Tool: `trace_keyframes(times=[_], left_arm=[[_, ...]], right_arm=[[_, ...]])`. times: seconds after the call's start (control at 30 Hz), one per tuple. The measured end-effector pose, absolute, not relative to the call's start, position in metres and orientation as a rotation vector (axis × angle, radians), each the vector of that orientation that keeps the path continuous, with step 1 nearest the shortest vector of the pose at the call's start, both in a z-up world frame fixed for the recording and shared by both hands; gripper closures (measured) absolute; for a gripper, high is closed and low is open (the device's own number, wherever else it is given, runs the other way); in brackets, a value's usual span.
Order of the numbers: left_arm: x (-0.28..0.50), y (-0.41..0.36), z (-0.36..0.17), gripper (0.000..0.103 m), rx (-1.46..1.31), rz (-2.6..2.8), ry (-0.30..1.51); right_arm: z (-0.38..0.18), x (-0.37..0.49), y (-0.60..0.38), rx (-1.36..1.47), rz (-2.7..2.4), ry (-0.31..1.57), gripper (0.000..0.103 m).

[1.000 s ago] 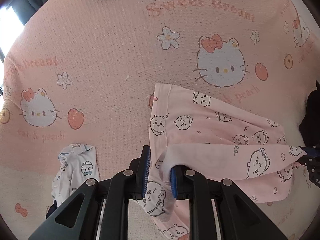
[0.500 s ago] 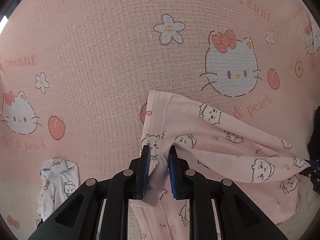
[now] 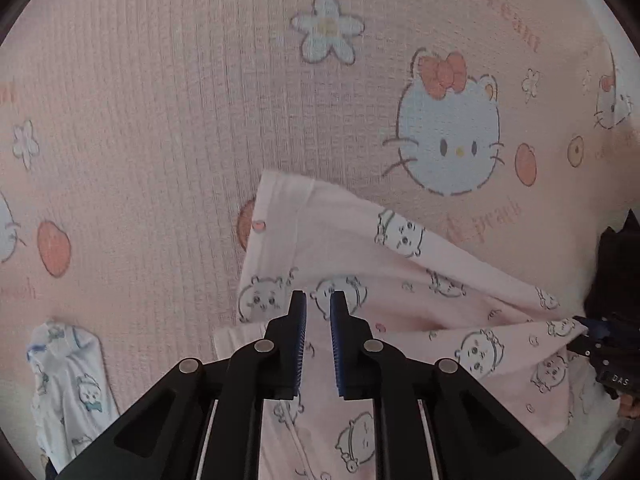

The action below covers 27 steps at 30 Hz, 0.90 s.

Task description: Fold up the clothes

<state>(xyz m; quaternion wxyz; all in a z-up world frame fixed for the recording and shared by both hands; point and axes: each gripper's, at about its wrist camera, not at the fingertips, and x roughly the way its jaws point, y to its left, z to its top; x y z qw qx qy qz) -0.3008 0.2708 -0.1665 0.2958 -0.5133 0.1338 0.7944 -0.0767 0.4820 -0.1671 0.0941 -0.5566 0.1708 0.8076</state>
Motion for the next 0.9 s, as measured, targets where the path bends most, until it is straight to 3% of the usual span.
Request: trace_keyframes(times=[0.13, 0.23, 0.3, 0.33, 0.37, 0.43, 0.9], left_arm=[[-0.313, 0.250, -0.191, 0.091, -1.617, 1.947, 0.118], [-0.321, 0.227, -0.205, 0.090, -1.741, 1.870, -0.177], [-0.323, 0.216, -0.211, 0.084, -1.783, 1.863, -0.302], [-0.323, 0.213, -0.212, 0.069, -1.784, 1.863, -0.348], [-0.324, 0.209, -0.214, 0.046, -1.783, 1.862, -0.393], [-0.323, 0.204, -0.216, 0.033, -1.770, 1.850, -0.522], [-0.328, 0.208, -0.235, 0.033, -1.815, 1.811, -0.797]], right_arm=[[-0.164, -0.071, 0.488, -1.644, 2.376, 0.608, 0.066], [-0.159, -0.064, 0.491, -1.625, 2.340, 0.696, 0.057], [-0.154, -0.059, 0.491, -1.600, 2.321, 0.744, 0.053], [-0.150, -0.056, 0.492, -1.579, 2.310, 0.778, 0.053], [-0.147, -0.053, 0.493, -1.556, 2.301, 0.817, 0.053], [-0.144, -0.047, 0.495, -1.517, 2.276, 0.913, 0.053], [-0.165, -0.040, 0.500, -1.327, 1.989, 1.556, 0.050]])
